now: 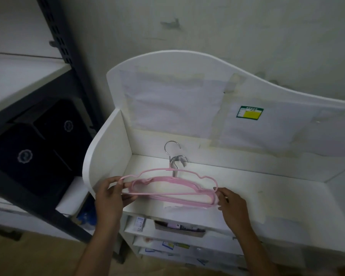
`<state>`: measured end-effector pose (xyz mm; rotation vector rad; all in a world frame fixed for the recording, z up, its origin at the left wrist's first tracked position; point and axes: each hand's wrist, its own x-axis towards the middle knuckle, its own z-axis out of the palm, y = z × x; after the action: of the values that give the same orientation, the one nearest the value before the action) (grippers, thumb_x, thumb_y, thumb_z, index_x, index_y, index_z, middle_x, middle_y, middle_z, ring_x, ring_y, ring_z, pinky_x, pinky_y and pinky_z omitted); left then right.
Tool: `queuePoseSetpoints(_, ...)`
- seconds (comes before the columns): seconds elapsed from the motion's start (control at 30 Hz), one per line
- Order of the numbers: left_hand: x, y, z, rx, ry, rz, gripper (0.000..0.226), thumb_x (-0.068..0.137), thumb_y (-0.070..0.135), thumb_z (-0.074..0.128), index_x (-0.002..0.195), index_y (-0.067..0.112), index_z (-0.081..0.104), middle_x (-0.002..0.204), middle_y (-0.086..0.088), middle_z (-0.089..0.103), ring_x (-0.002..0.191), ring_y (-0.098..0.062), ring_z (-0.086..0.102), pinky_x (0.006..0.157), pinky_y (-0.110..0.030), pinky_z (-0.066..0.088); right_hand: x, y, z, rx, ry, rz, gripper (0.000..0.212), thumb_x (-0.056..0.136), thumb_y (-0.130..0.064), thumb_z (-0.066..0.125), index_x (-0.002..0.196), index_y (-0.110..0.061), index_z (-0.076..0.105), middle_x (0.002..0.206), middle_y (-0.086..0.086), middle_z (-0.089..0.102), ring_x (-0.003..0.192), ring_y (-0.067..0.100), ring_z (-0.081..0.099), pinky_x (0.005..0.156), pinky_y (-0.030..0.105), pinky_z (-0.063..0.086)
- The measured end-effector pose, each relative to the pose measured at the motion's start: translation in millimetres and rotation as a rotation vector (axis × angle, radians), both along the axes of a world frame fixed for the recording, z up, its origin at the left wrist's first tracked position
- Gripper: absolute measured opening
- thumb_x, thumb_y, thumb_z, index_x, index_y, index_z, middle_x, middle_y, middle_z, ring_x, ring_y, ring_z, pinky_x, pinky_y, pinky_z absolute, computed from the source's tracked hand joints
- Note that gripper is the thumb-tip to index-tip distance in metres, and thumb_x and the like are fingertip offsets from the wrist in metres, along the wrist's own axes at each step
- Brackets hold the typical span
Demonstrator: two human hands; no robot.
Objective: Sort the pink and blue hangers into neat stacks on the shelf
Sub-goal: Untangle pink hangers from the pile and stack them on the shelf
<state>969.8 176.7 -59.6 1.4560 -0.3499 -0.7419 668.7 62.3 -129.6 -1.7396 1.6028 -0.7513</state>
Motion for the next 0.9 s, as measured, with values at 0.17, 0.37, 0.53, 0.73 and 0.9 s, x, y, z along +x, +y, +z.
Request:
queuePoseSetpoints(0.17, 6, -8, -17, 0.047, -0.015, -0.049, 0.009, 0.099, 0.013, 0.054, 0.095, 0.015, 0.062, 0.099, -0.015, 0.071, 0.076, -0.033, 0.073, 0.071, -0.044, 0.060, -11, -2, 2, 0.114, -0.164, -0.081, 0.023, 0.101, -0.017, 0.047, 0.112, -0.017, 0.067, 0.101, 0.001, 0.071, 0.085, 0.013, 0.069, 0.067, 0.023, 0.057)
queuePoseSetpoints(0.37, 8, -22, -33, 0.074, -0.044, -0.088, 0.012, 0.098, 0.011, 0.054, 0.089, 0.014, 0.061, 0.099, -0.021, 0.068, 0.082, -0.040, 0.069, 0.073, -0.049, 0.060, -17, -3, 9, 0.109, -0.239, -0.144, 0.015, 0.099, -0.019, 0.051, 0.099, -0.024, 0.065, 0.097, -0.002, 0.071, 0.083, 0.012, 0.069, 0.067, 0.027, 0.057)
queuePoseSetpoints(0.53, 15, -33, -46, 0.133, -0.069, -0.075, 0.014, 0.097, 0.008, 0.055, 0.086, 0.013, 0.061, 0.098, -0.022, 0.066, 0.085, -0.040, 0.067, 0.073, -0.054, 0.059, -15, 0, 8, 0.094, -0.215, -0.126, 0.015, 0.098, -0.021, 0.053, 0.093, -0.030, 0.065, 0.096, -0.005, 0.071, 0.084, 0.010, 0.069, 0.073, 0.035, 0.060)
queuePoseSetpoints(0.73, 22, -33, -54, 0.315, -0.516, -0.142, 0.013, 0.094, 0.018, 0.061, 0.087, 0.027, 0.065, 0.091, -0.005, 0.070, 0.080, -0.026, 0.068, 0.072, -0.048, 0.059, -9, -2, 4, 0.076, -0.113, -0.090, 0.015, 0.097, -0.025, 0.056, 0.093, -0.037, 0.063, 0.094, -0.013, 0.070, 0.084, 0.010, 0.068, 0.079, 0.044, 0.059)
queuePoseSetpoints(0.9, 18, -33, -49, 0.398, -0.916, -0.189, 0.014, 0.091, 0.007, 0.063, 0.103, 0.006, 0.070, 0.095, -0.010, 0.067, 0.081, -0.023, 0.062, 0.077, -0.035, 0.053, -2, -3, 7, 0.059, -0.029, -0.036, 0.014, 0.096, -0.021, 0.058, 0.106, -0.029, 0.064, 0.099, -0.012, 0.067, 0.089, 0.008, 0.065, 0.083, 0.039, 0.058)
